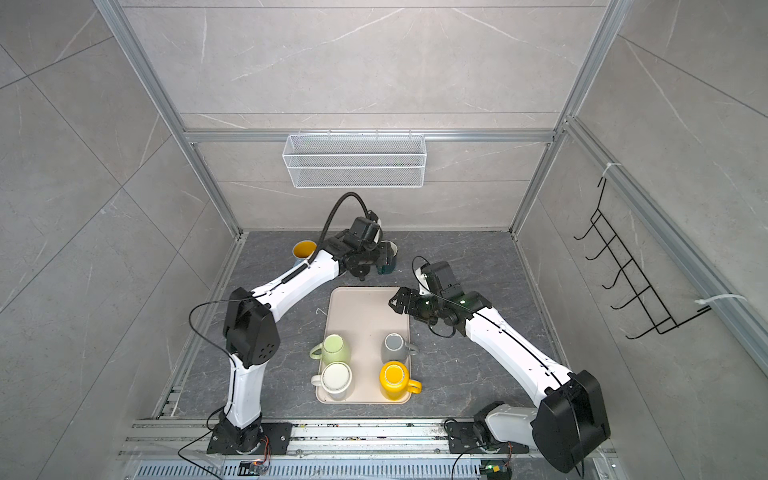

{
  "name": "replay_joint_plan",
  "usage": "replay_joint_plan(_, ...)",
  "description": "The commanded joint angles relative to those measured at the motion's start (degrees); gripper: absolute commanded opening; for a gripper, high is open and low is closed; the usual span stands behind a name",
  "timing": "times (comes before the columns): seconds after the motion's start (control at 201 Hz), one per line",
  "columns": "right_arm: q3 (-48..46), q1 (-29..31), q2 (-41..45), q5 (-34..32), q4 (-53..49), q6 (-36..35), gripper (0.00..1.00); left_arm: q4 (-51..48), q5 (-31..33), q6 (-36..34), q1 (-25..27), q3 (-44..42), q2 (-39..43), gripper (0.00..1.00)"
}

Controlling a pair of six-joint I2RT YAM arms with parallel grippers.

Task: Turn the mug right side up

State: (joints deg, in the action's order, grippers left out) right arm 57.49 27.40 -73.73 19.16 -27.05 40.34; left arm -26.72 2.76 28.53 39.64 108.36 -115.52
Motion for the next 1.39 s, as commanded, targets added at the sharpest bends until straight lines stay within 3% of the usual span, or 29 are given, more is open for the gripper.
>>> replay_joint_plan(0.0,-1.15,-0.14,-0.35,1.03,1.46,0.76,0.84,2.78,-2.8,-2.33,0.53,-4.39,12.14,0.58)
replay_joint_plan(0.149,-1.72,-0.02,-1.6,2.75,3.76,1.89,0.84,2.08,0.42,-1.3,0.12,-16.5,27.08,0.63)
replay_joint_plan(0.324,-1.82,0.8,-3.92,4.82,6.15,3.19,0.83,-0.64,-2.81,10.79,-3.9,-29.69,42.2,0.63)
replay_joint_plan(0.418,-1.26,1.38,-4.55,4.61,6.19,3.1,0.83,0.57,-3.02,21.91,-6.43,-38.43,50.31,0.63)
replay_joint_plan(0.518,-0.48,1.52,-4.81,4.06,5.63,2.64,0.82,2.56,-4.73,38.01,-10.25,-48.23,57.67,0.63)
replay_joint_plan(0.637,0.41,1.61,-4.8,3.37,4.73,2.02,0.82,1.42,-5.34,52.43,-13.35,-55.37,63.4,0.62)
replay_joint_plan(0.806,0.65,1.7,-4.75,2.8,4.31,1.96,0.83,-7.36,-4.49,62.31,-13.45,-55.31,63.97,0.6)
replay_joint_plan(1.08,0.86,1.74,-5.18,1.94,3.66,2.21,0.83,-32.7,-4.99,73.92,-13.44,-46.77,55.11,0.59)
replay_joint_plan(1.389,1.0,1.79,-6.5,1.41,3.22,2.07,0.83,-21.23,-14.57,85.76,-13.45,-57.74,53.14,0.52)
